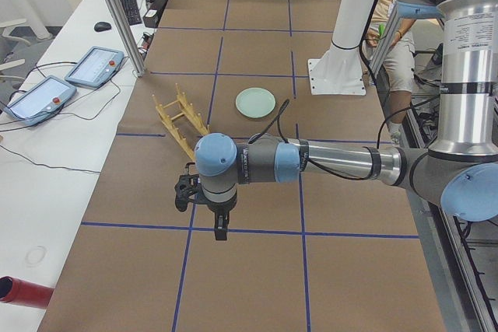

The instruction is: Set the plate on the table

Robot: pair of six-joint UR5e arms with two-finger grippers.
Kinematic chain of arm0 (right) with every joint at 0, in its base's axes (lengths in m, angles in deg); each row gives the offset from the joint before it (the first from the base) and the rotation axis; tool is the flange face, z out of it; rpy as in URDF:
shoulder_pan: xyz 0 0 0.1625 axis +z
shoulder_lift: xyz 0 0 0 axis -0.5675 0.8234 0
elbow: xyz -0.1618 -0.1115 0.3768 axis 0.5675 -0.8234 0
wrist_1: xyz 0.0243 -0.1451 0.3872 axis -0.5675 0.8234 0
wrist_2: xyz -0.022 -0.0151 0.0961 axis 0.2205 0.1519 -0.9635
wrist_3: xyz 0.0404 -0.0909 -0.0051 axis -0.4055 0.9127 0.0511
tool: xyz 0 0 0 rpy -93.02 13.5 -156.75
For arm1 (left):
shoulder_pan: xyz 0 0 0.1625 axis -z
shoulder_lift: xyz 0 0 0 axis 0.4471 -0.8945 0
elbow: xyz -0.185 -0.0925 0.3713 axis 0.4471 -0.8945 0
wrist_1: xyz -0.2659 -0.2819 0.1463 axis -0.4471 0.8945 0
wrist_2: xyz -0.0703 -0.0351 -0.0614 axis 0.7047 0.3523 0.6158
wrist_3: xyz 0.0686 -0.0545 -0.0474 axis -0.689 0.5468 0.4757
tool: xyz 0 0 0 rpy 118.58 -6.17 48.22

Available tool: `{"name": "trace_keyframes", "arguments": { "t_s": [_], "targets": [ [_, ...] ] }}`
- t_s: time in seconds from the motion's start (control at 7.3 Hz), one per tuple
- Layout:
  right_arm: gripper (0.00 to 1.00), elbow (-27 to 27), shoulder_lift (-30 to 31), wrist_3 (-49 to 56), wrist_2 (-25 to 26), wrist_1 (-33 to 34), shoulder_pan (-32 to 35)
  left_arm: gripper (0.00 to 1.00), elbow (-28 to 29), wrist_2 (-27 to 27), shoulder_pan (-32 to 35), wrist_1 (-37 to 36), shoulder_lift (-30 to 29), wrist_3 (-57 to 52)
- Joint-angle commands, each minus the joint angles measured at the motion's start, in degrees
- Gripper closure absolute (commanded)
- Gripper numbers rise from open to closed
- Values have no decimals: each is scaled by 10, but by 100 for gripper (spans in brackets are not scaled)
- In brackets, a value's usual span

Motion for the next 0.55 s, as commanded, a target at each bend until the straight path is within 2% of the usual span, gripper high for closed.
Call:
{"name": "trace_keyframes", "arguments": {
  "t_s": [0.0, 0.41],
  "targets": [
    [0, 0, 0, 0, 0, 0, 0, 0, 6, -2, -34, 5, 18, 2],
    [0, 1, 0, 0, 0, 0, 0, 0, -3, 0, -33, 11, 22, 3]
  ]
}}
